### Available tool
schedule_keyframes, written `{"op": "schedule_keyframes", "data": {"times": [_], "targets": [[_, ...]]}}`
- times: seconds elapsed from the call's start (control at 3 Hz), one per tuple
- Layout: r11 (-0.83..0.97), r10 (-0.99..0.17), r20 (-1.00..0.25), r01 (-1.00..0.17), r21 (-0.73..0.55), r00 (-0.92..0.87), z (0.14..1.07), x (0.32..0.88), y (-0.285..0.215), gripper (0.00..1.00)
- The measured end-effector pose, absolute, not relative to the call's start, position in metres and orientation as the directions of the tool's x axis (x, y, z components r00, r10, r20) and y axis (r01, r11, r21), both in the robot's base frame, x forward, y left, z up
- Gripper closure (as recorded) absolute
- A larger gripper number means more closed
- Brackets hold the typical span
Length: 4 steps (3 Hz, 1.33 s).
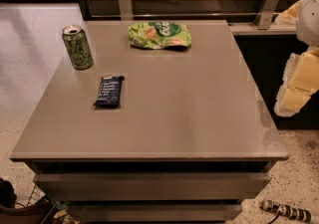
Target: Pick green rice chip bag
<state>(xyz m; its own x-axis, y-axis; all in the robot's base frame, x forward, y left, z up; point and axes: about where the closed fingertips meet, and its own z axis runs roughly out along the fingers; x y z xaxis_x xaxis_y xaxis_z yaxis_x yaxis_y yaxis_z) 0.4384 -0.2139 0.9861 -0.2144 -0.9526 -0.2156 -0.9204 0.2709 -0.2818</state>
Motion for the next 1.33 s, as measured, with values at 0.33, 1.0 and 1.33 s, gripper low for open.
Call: {"op": "schedule_keyframes", "data": {"times": [0.33,1.0,1.33], "targets": [[0.271,-0.953,-0.216,-0.920,-0.282,-0.214,0.986,0.438,-0.214,0.00],[0.313,-0.915,-0.380,-0.835,-0.452,-0.137,1.002,0.558,-0.211,0.00],[0.337,-0.852,-0.522,-0.805,-0.489,-0.039,1.003,0.624,-0.185,0.00]]}}
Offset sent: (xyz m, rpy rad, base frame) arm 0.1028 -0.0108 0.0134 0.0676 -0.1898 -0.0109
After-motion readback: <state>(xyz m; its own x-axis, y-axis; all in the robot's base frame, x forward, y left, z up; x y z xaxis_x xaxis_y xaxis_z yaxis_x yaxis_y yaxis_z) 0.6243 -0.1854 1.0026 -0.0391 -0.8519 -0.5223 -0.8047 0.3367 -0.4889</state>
